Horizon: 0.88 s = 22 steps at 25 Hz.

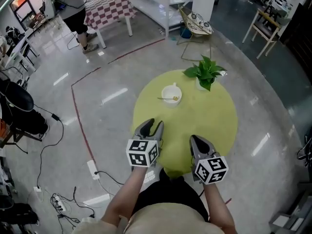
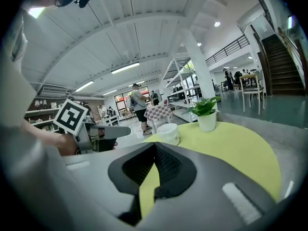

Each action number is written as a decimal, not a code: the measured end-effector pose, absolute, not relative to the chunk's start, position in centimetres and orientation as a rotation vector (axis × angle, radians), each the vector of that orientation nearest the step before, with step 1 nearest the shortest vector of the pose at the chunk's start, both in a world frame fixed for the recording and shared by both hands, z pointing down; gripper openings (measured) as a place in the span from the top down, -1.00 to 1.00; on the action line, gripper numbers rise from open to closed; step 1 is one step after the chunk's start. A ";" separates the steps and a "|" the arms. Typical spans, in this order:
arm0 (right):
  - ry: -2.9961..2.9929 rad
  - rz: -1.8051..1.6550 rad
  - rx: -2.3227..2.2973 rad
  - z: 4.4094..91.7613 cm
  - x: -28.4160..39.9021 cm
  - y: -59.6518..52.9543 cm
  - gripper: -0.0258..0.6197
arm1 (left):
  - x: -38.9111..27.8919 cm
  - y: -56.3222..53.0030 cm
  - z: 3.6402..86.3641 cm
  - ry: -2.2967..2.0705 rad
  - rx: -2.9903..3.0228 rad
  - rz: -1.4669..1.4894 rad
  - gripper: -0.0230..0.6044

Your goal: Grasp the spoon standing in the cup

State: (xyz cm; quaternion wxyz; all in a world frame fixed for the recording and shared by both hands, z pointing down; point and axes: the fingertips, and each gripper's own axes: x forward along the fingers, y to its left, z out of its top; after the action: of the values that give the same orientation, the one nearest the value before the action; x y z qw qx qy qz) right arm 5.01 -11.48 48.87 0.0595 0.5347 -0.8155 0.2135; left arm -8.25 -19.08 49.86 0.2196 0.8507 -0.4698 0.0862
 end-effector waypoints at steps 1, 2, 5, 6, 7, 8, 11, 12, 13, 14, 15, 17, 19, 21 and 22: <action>-2.468 0.648 1.619 48.9 5.1 -11.8 0.92 | -8.2 -19.4 50.0 -1.301 2.349 0.241 0.44; -2.466 0.650 1.619 48.9 5.2 -12.1 0.92 | -8.1 -19.8 50.1 -1.304 2.344 0.242 0.44; -2.462 0.660 1.612 49.2 5.7 -13.3 0.92 | -7.9 -21.3 50.4 -1.319 2.327 0.243 0.43; -2.463 0.667 1.608 49.3 5.9 -13.7 0.91 | -7.8 -21.8 50.4 -1.325 2.319 0.243 0.43; -2.463 0.674 1.602 49.5 6.0 -14.0 0.92 | -7.7 -22.2 50.6 -1.330 2.311 0.244 0.43; -2.464 0.681 1.593 49.6 6.2 -14.4 0.92 | -7.6 -22.5 50.7 -1.335 2.303 0.245 0.42; -2.473 0.692 1.560 50.1 6.4 -15.5 0.92 | -7.3 -23.7 51.1 -1.350 2.285 0.251 0.42; -2.476 0.694 1.550 50.2 6.5 -15.9 0.92 | -7.2 -24.1 51.2 -1.357 2.280 0.254 0.42; -2.480 0.697 1.541 50.3 6.5 -16.3 0.91 | -7.1 -24.5 51.3 -1.364 2.274 0.257 0.42; -2.483 0.701 1.533 50.4 6.6 -16.7 0.92 | -7.0 -24.9 51.5 -1.372 2.266 0.260 0.42; -2.486 0.706 1.525 50.5 6.6 -17.0 0.92 | -7.0 -25.2 51.7 -1.379 2.258 0.261 0.42; -2.490 0.715 1.510 50.7 6.6 -17.7 0.92 | -6.9 -25.9 51.9 -1.390 2.240 0.264 0.42; -2.493 0.722 1.500 50.8 6.6 -18.3 0.92 | -6.9 -26.5 52.1 -1.397 2.227 0.267 0.42; -2.495 0.728 1.493 50.9 6.7 -18.9 0.92 | -6.7 -27.2 52.5 -1.403 2.215 0.272 0.42; -2.496 0.732 1.489 51.0 6.8 -19.2 0.92 | -6.6 -27.5 52.7 -1.405 2.210 0.274 0.42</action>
State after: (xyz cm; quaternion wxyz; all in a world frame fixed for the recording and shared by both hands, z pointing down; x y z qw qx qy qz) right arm 6.76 -19.17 51.04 0.0721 0.4956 -0.8306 0.2436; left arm -6.64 -27.54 52.68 0.2517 0.8122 -0.5165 0.1008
